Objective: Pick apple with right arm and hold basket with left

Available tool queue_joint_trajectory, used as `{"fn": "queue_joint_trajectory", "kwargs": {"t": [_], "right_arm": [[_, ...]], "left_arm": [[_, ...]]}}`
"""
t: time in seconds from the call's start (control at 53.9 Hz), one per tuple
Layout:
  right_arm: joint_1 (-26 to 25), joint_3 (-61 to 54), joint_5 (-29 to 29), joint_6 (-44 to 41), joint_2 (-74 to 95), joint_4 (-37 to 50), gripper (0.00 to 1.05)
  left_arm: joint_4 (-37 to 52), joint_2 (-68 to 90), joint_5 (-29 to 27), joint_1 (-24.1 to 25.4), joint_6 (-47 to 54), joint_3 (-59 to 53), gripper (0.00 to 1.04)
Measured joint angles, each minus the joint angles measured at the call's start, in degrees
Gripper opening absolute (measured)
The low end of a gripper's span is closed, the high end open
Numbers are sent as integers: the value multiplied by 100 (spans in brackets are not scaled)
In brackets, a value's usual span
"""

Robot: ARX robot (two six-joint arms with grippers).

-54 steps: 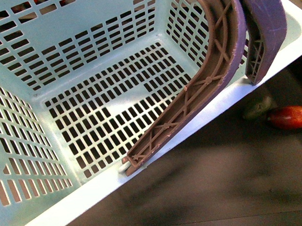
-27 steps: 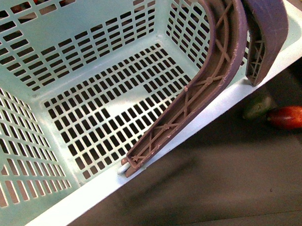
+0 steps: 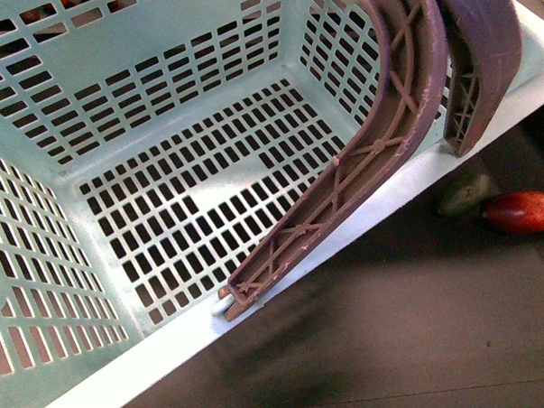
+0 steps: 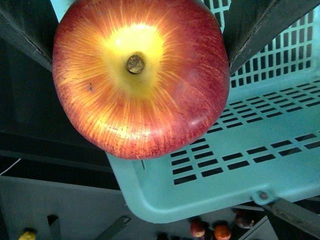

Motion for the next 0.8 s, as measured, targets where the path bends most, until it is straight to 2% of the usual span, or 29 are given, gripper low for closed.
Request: {"fn": "queue_joint_trajectory", "kwargs": {"t": [0.056,0.185,0.352,0.612,0.797], "right_arm": [[59,-2,0,26,0,0,80],[85,-2,72,72,-4,-22,97],[-232,-11,188,103,-339,-315,96],[-1016,-841,1126,-66,-1620,-262,96],[-1126,-1019,1187,-66,-1792,-289,96]], "left_arm": [[0,0,0,0,0,0,20],[0,0,0,0,0,0,20],[-2,2,-50,-2,26,0,20],[-2,0,-24,0,24,0,20],[0,0,4,2,44,0,20]]}}
